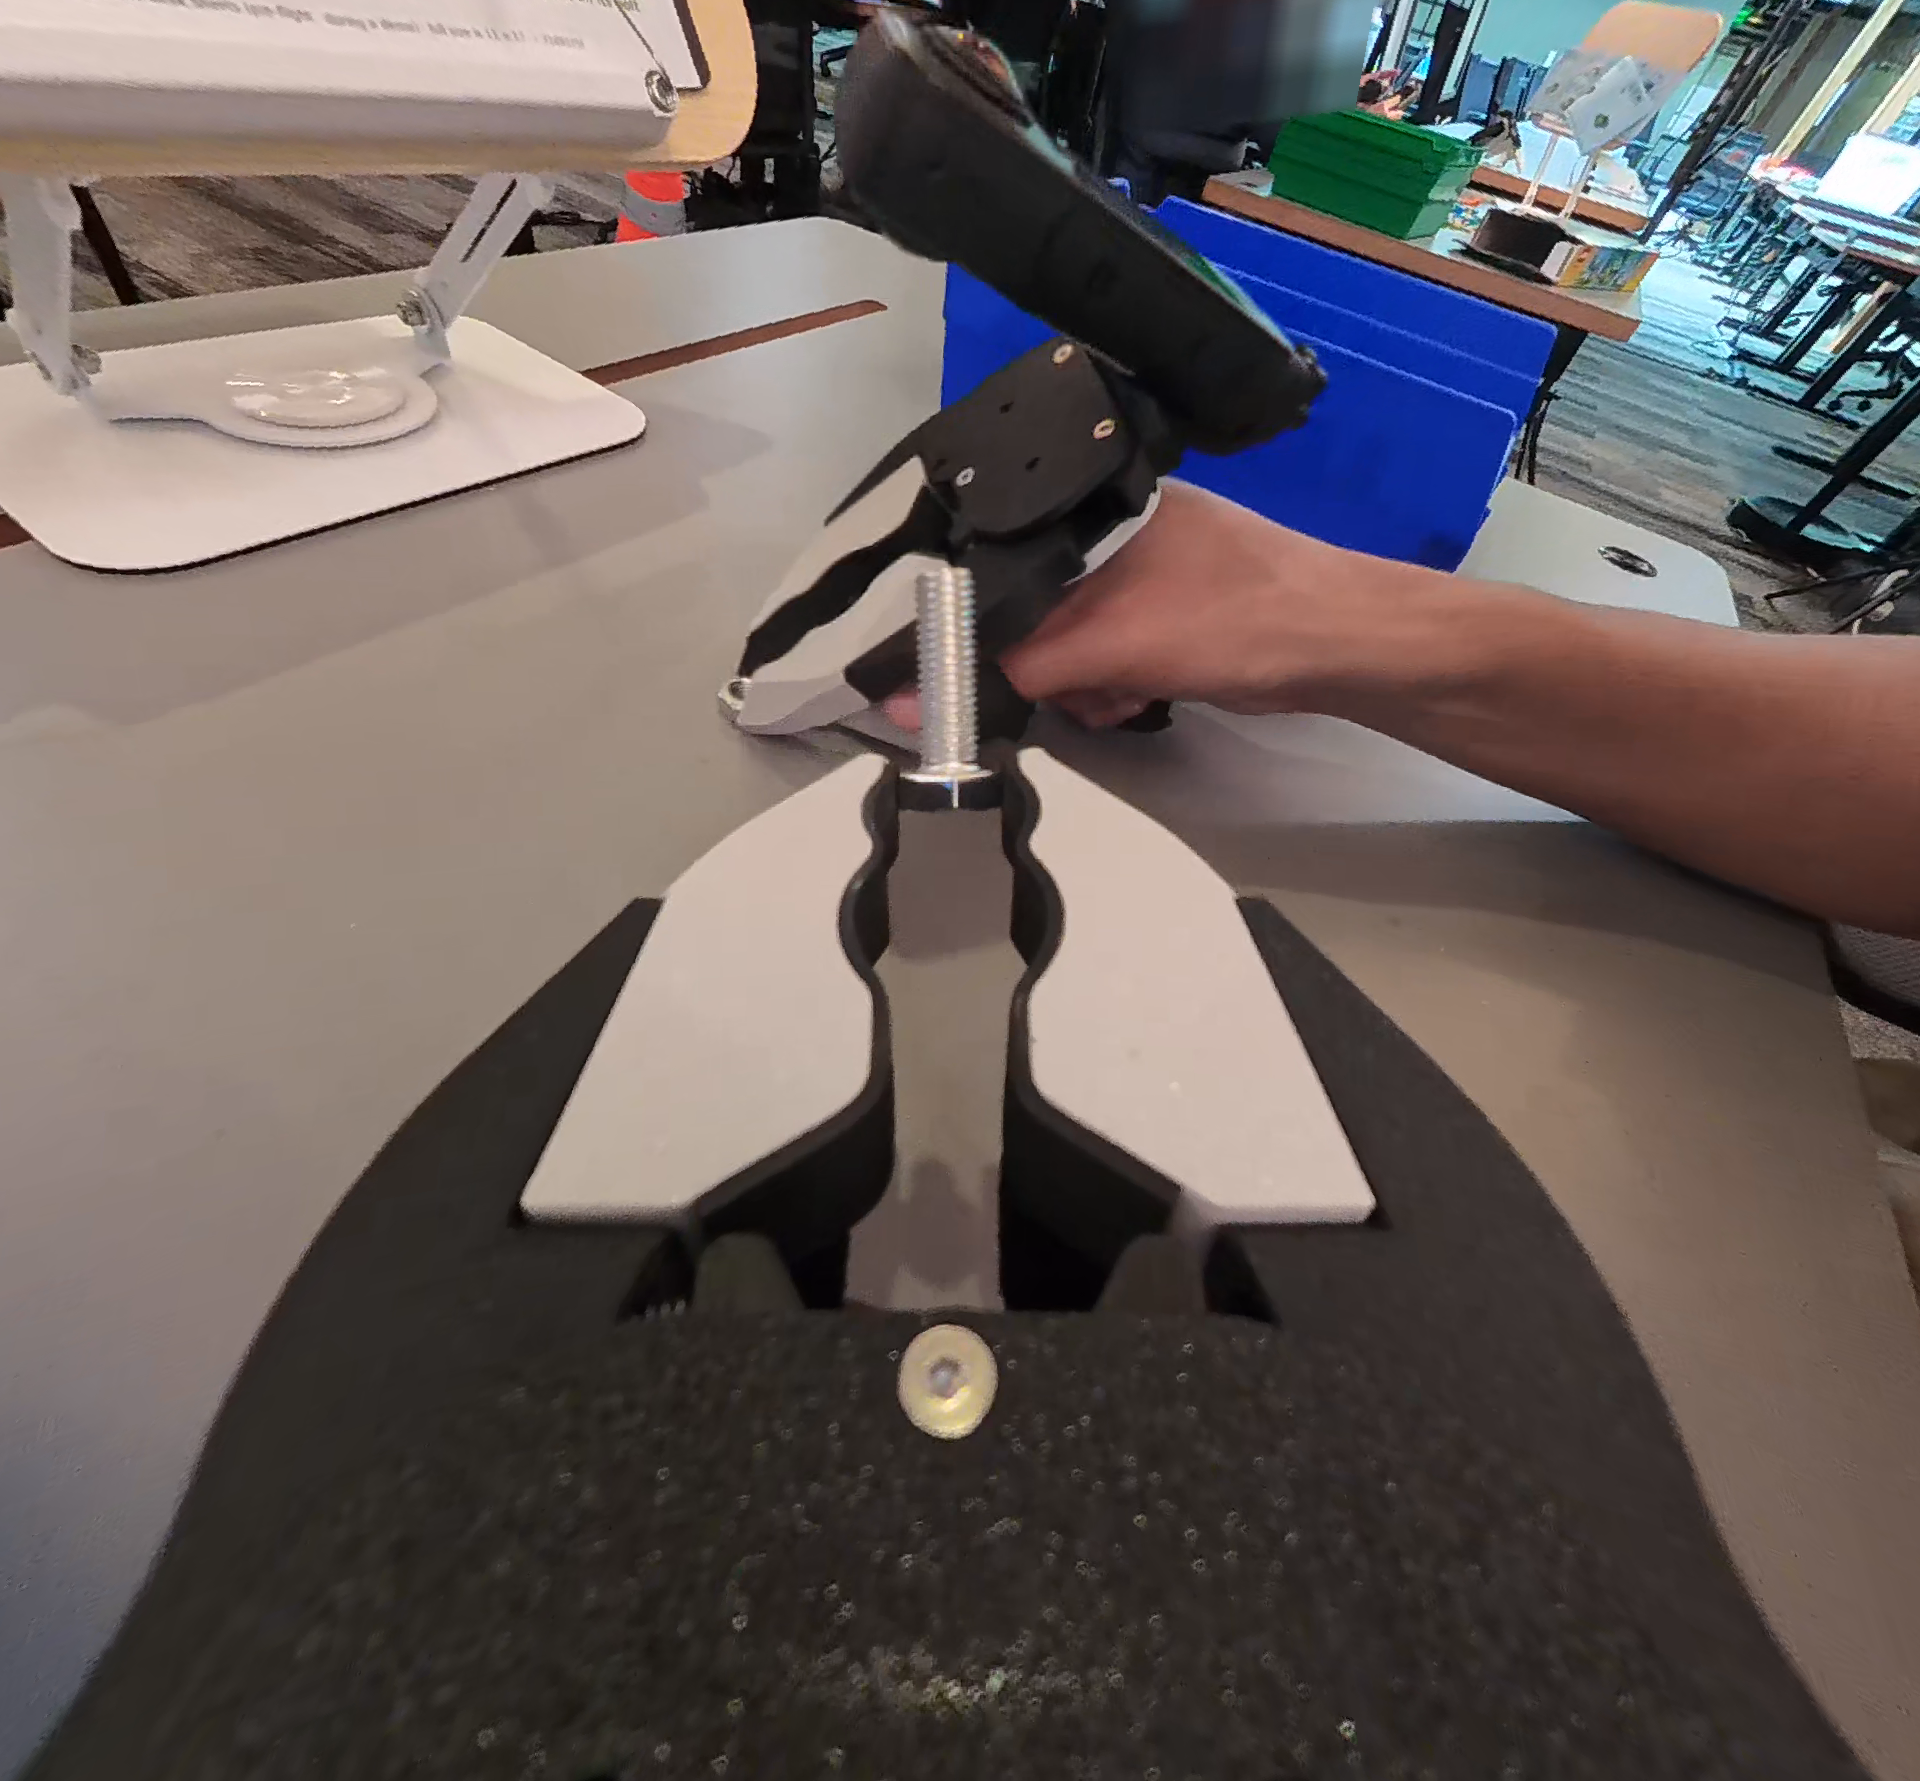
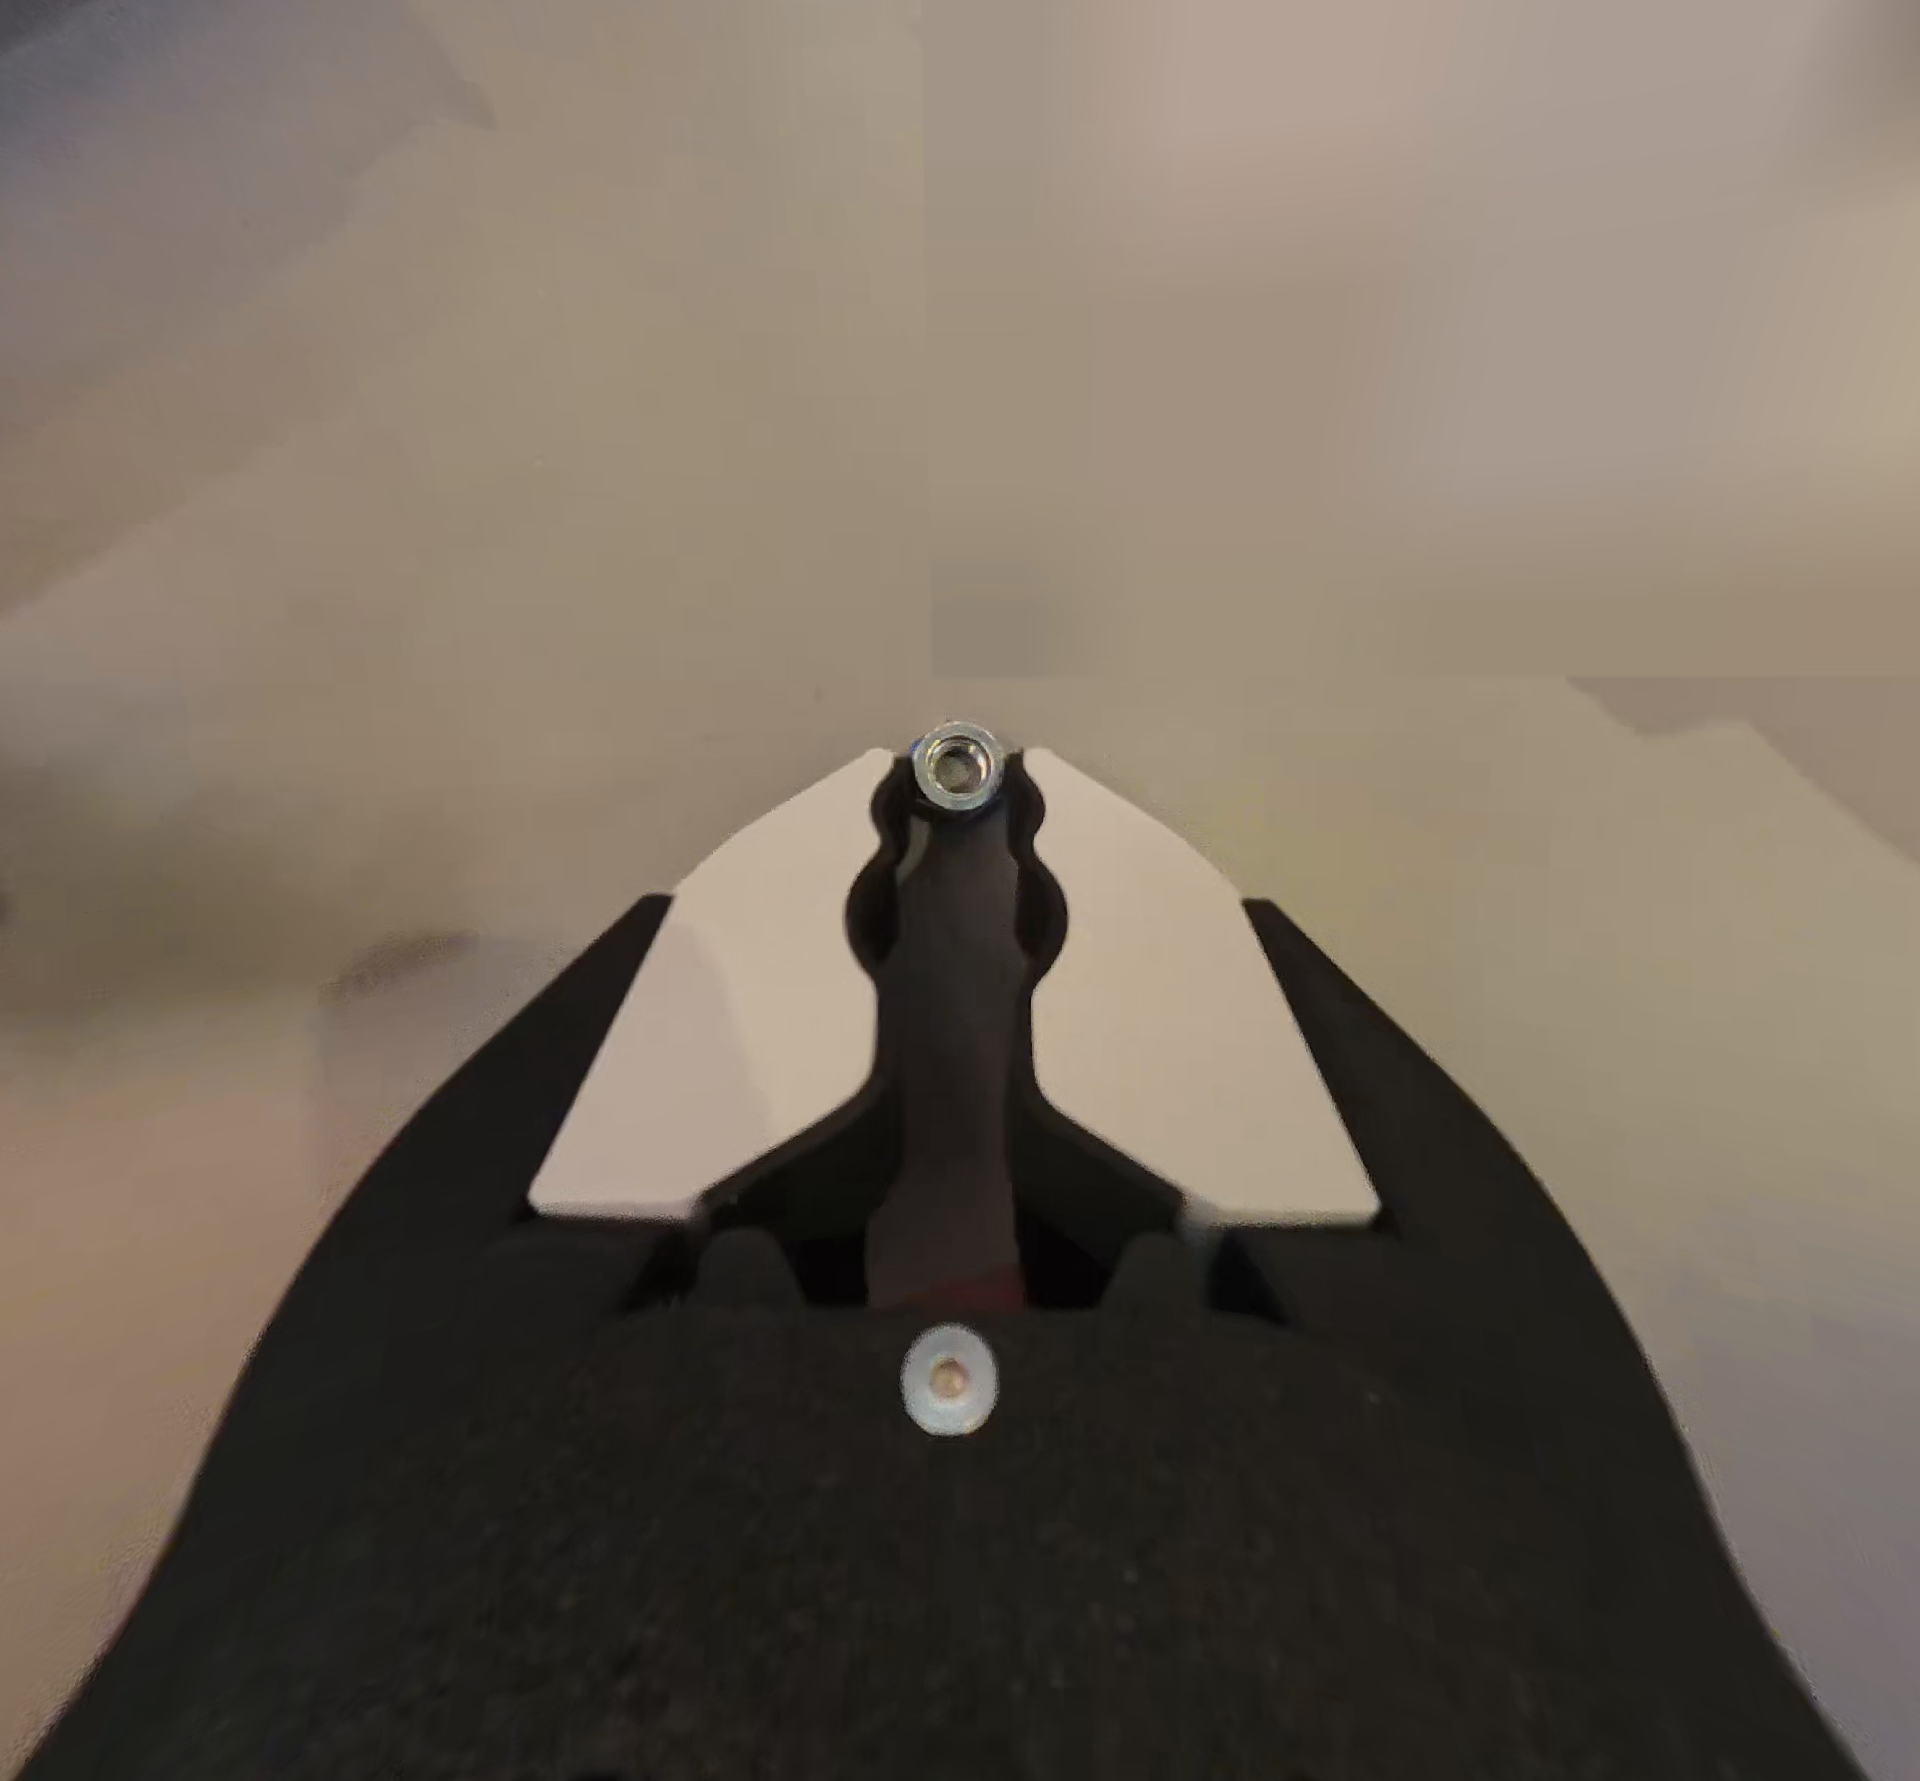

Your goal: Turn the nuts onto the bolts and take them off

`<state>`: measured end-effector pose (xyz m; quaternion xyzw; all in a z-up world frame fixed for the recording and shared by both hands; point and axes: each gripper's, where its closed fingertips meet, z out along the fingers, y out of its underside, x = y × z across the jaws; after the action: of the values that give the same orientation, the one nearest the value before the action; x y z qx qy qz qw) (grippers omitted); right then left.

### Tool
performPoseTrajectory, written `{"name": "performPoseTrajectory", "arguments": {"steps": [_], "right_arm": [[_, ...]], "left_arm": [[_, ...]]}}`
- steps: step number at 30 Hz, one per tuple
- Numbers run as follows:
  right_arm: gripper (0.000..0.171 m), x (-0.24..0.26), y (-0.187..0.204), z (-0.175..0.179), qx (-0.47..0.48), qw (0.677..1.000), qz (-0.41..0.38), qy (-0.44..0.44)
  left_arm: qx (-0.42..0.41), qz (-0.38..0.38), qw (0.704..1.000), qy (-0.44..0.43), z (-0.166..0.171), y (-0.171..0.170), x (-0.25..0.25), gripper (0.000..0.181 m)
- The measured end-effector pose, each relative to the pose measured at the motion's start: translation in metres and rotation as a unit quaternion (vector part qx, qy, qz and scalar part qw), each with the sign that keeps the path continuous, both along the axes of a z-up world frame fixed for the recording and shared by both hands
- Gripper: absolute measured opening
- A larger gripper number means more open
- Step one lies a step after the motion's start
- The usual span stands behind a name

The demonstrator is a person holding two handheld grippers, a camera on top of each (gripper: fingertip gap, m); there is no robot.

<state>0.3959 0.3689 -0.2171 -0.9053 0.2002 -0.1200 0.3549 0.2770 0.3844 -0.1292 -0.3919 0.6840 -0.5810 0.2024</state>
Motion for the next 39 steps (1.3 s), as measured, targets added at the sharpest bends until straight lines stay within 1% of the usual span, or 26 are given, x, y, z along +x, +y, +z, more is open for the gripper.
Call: {"name": "performPoseTrajectory", "arguments": {"steps": [3, 5, 6, 7, 9, 10, 12, 15, 16, 18, 19, 22, 24, 29, 31, 35, 36, 37, 39], "right_arm": [[0.017, -0.004, 0.000, 0.004, 0.004, 1.000, 0.029, -0.008], [0.017, -0.016, 0.000, 0.024, 0.052, 0.996, 0.063, -0.027], [0.017, -0.027, -0.002, 0.039, 0.078, 0.991, 0.094, -0.047], [0.017, -0.046, -0.003, 0.057, 0.113, 0.981, 0.145, -0.068], [0.017, -0.070, -0.016, 0.086, 0.162, 0.967, 0.177, -0.090], [0.017, -0.086, -0.021, 0.101, 0.202, 0.954, 0.204, -0.084], [0.017, -0.112, -0.034, 0.128, 0.281, 0.927, 0.241, -0.066], [0.017, -0.140, -0.049, 0.146, 0.337, 0.893, 0.298, -0.030], [0.017, -0.149, -0.053, 0.149, 0.345, 0.882, 0.321, -0.010], [0.017, -0.167, -0.058, 0.155, 0.350, 0.862, 0.367, 0.018], [0.017, -0.173, -0.060, 0.156, 0.342, 0.857, 0.386, 0.021], [0.017, -0.186, -0.061, 0.156, 0.306, 0.853, 0.423, 0.012], [0.017, -0.193, -0.061, 0.157, 0.300, 0.846, 0.441, 0.016], [0.017, -0.208, -0.063, 0.163, 0.296, 0.830, 0.472, 0.008], [0.017, -0.211, -0.065, 0.165, 0.291, 0.827, 0.481, -0.001], [0.017, -0.212, -0.067, 0.167, 0.276, 0.826, 0.491, -0.021], [0.017, -0.211, -0.066, 0.166, 0.269, 0.829, 0.490, -0.024], [0.017, -0.207, -0.066, 0.165, 0.262, 0.834, 0.485, -0.025], [0.017, -0.196, -0.065, 0.163, 0.257, 0.845, 0.467, -0.023]], "left_arm": [[0.005, -0.007, 1.000, -0.003, 0.001, -0.001, -0.001, 0.018], [-0.001, -0.017, 1.000, -0.006, 0.004, 0.000, -0.003, 0.018], [-0.006, -0.030, 1.000, -0.001, 0.005, -0.001, -0.005, 0.018], [-0.015, -0.045, 0.999, 0.007, 0.005, -0.003, -0.007, 0.018], [-0.054, -0.085, 0.995, 0.018, 0.011, -0.010, -0.014, 0.018], [-0.068, -0.115, 0.991, 0.030, 0.013, -0.015, -0.020, 0.018], [-0.076, -0.147, 0.986, 0.036, 0.013, -0.022, -0.027, 0.018], [-0.102, -0.220, 0.969, 0.046, 0.016, -0.038, -0.044, 0.018], [-0.114, -0.256, 0.958, 0.058, 0.017, -0.044, -0.052, 0.018], [-0.129, -0.304, 0.940, 0.082, 0.019, -0.054, -0.062, 0.018], [-0.130, -0.329, 0.931, 0.090, 0.021, -0.058, -0.068, 0.018], [-0.127, -0.387, 0.908, 0.095, 0.030, -0.068, -0.082, 0.018], [-0.137, -0.426, 0.887, 0.113, 0.037, -0.072, -0.092, 0.018], [-0.161, -0.489, 0.846, 0.136, 0.048, -0.081, -0.108, 0.018], [-0.175, -0.504, 0.833, 0.142, 0.051, -0.083, -0.111, 0.018], [-0.220, -0.536, 0.798, 0.167, 0.056, -0.084, -0.113, 0.018], [-0.224, -0.540, 0.793, 0.171, 0.054, -0.084, -0.112, 0.018], [-0.221, -0.534, 0.798, 0.169, 0.053, -0.084, -0.108, 0.018], [-0.212, -0.506, 0.822, 0.154, 0.052, -0.083, -0.095, 0.017]]}}
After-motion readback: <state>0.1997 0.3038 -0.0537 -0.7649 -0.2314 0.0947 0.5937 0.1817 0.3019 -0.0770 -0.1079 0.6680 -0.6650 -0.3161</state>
